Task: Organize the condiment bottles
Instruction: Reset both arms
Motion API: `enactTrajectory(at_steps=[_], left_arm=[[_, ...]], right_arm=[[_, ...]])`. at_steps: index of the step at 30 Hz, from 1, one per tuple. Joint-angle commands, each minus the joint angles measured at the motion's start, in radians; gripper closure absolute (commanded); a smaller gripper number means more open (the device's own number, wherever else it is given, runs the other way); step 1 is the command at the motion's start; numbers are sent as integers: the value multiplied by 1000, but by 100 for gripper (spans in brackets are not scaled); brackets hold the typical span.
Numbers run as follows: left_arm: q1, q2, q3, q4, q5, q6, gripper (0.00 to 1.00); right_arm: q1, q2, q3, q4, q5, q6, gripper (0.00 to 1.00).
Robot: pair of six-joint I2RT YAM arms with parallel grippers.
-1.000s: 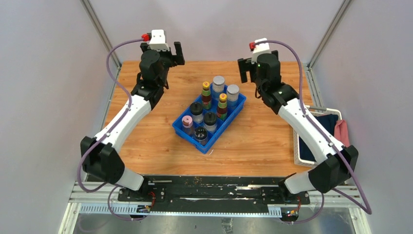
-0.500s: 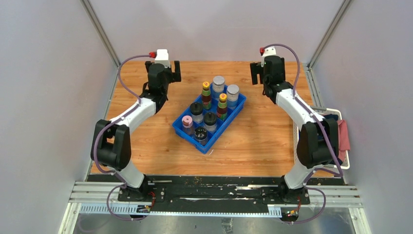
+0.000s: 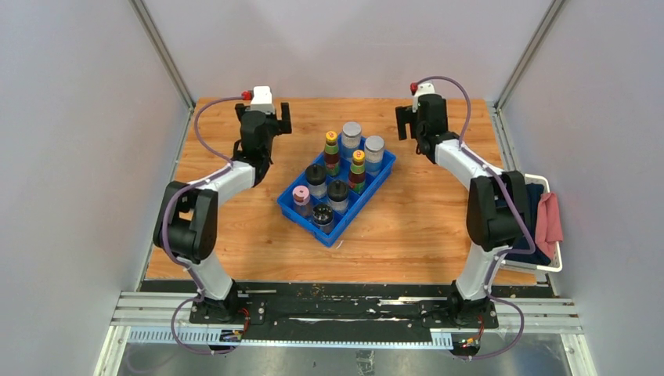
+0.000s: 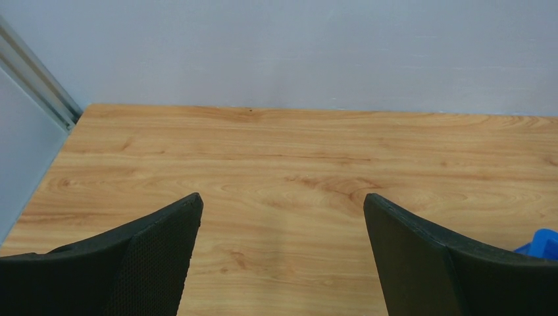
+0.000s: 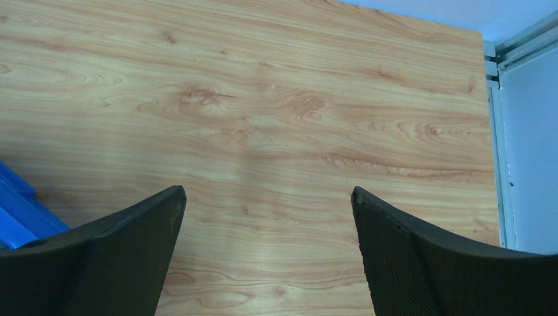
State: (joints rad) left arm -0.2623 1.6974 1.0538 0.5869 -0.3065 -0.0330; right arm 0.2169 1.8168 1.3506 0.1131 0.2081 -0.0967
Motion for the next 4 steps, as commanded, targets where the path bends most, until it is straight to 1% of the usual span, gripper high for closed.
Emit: enactTrajectory(at_steps=[1,4], left_arm=[[11,23,-15,83,7,16,0],[11,25,-14,83,14,24,0]], right_arm=[[-30,2,17,68,-30,30,1],[-48,-18,-31,148,-54,37,0]])
